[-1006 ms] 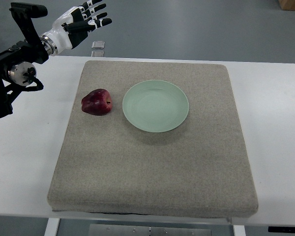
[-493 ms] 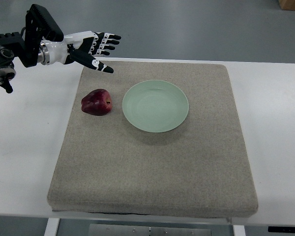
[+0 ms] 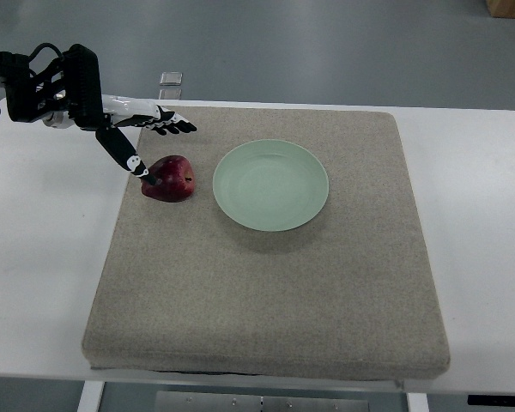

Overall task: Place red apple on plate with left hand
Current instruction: 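Lower the left hand onto the red apple and close fingers around it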

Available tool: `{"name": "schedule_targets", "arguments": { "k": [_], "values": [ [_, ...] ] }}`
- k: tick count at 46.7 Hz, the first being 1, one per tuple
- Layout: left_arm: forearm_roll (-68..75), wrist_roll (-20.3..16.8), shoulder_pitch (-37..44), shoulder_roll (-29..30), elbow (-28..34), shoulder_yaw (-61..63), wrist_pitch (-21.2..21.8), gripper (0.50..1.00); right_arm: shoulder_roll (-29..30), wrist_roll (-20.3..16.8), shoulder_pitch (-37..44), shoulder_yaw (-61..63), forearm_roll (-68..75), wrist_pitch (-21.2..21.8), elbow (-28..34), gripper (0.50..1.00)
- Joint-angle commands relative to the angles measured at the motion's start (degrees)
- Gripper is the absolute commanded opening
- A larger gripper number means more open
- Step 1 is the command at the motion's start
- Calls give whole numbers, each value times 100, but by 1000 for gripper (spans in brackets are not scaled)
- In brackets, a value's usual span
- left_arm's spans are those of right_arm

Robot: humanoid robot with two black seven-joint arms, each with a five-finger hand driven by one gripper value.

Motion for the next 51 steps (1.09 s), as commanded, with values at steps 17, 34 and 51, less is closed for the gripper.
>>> {"name": "schedule_targets", "arguments": {
  "k": [17,34,51],
  "values": [
    [1203,18,53,-257,-82,0,523,984,0,1,-4,0,0,4,0,930],
    [1195,27,141,-397,6,97,743,984,0,1,-4,0,0,4,0,930],
    [1098,185,352,-644,270,88,1007,981,0,1,-4,0,0,4,0,930]
  ]
}}
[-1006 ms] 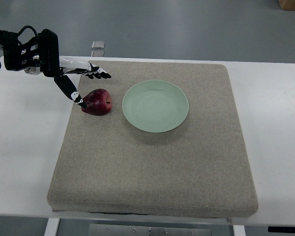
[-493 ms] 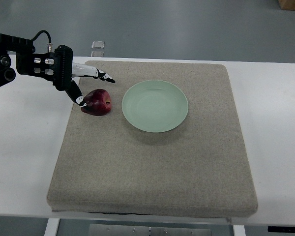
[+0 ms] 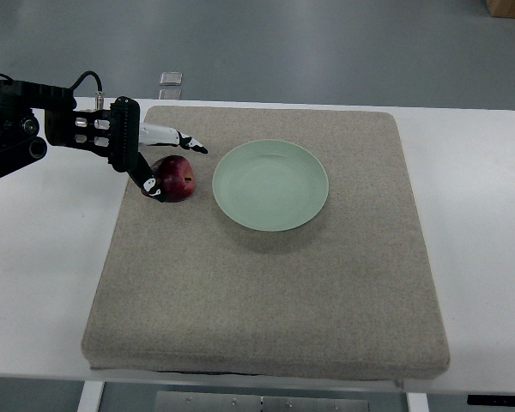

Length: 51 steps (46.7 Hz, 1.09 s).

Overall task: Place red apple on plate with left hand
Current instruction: 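Lower the left hand onto the red apple and close fingers around it, then lift the apple with the left hand and carry it over the green plate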

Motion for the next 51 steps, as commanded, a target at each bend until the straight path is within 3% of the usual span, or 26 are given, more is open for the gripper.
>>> {"name": "schedule_targets", "arguments": {
  "k": [1,23,29,32,45,48,51],
  "values": [
    [-56,125,3,-1,29,-10,15,981,0,0,5,0,0,-7,0,930],
    [-91,275,135,-133,-6,-18,6,973,0,0,-4,0,0,-7,0,930],
    [-82,266,126,-141,2,-10,15,936,0,0,5,0,0,-7,0,932],
    [-73,266,135,-141,20,-1,15,896,0,0,-4,0,0,1,0,930],
    [-64,266,135,-133,29,-1,15,876,0,0,-4,0,0,1,0,930],
    [-56,275,135,-133,38,-1,15,844,0,0,-4,0,0,1,0,930],
    [-47,284,135,-141,64,-1,24,759,0,0,-4,0,0,1,0,932]
  ]
}}
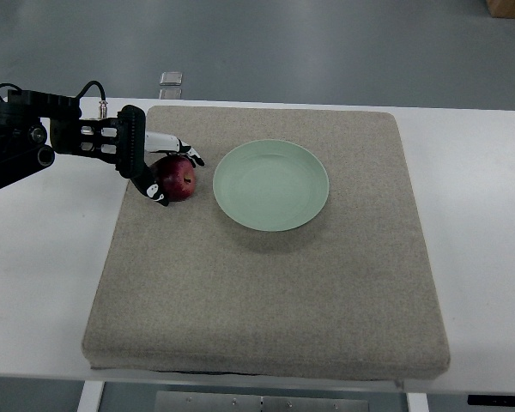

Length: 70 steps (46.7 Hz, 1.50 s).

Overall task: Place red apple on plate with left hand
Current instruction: 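Lift the apple with the left hand and carry it over the green plate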

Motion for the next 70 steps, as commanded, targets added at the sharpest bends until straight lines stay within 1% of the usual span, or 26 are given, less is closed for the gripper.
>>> {"name": "schedule_targets", "arguments": {
  "k": [1,3,5,6,9,33,40,44,49,55,59,65,70],
  "values": [
    [10,15,0,-7,33,0,9,725,0,0,5,0,0,4,0,930],
    [19,15,0,-7,33,9,35,654,0,0,-3,0,0,4,0,930],
    [27,24,9,-7,33,9,88,555,0,0,-3,0,0,4,0,932],
    [27,24,9,-7,33,9,114,523,0,0,5,0,0,-4,0,930],
    [27,24,9,-7,33,9,149,500,0,0,-3,0,0,4,0,930],
    [-8,15,-167,-16,-73,-166,158,500,0,0,5,0,0,4,0,930],
    [-8,6,-263,-33,-327,-316,158,500,0,0,-3,0,0,-4,0,930],
    [-8,-3,-272,-147,-424,-334,167,500,0,0,5,0,0,-4,0,930],
    [1,-3,-246,-314,-398,-395,193,500,0,0,5,0,0,-4,0,930],
    [-17,-3,-237,-587,-345,-386,430,500,0,0,-3,0,0,4,0,930],
    [-17,-3,-220,-701,-310,-395,474,500,0,0,5,0,0,4,0,930],
    [-25,6,-193,-842,-205,-395,650,500,0,0,-3,0,0,-4,0,930],
    [-25,6,-176,-1009,-21,-395,712,500,0,0,-3,0,0,4,0,930]
  ]
}}
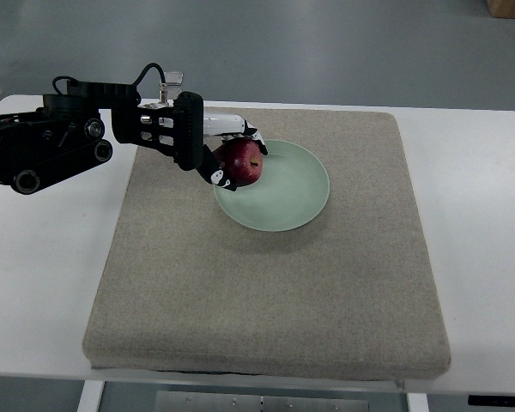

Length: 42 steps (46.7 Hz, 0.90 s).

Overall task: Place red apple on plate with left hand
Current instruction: 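Lift the apple with the left hand and carry it over the green plate, then lower the apple onto the plate and open the left hand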

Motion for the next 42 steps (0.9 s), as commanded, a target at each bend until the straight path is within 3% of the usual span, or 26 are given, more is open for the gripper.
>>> {"name": "schedule_targets", "arguments": {
  "k": [1,28,32,34,37,42],
  "values": [
    [-8,1,6,-130,149,0,40,500,0,0,-2,0,0,5,0,930],
    [-8,-8,182,-517,501,1,102,500,0,0,-2,0,0,5,0,930],
    [-8,-8,191,-517,501,0,110,559,0,0,-2,0,0,5,0,930],
    [-8,-8,191,-543,492,0,128,615,0,0,-2,0,0,5,0,930],
    [-17,-8,199,-570,492,0,189,741,0,0,-2,0,0,5,0,932],
    [-8,-8,235,-579,492,0,198,776,0,0,7,0,0,-4,0,932]
  ]
}}
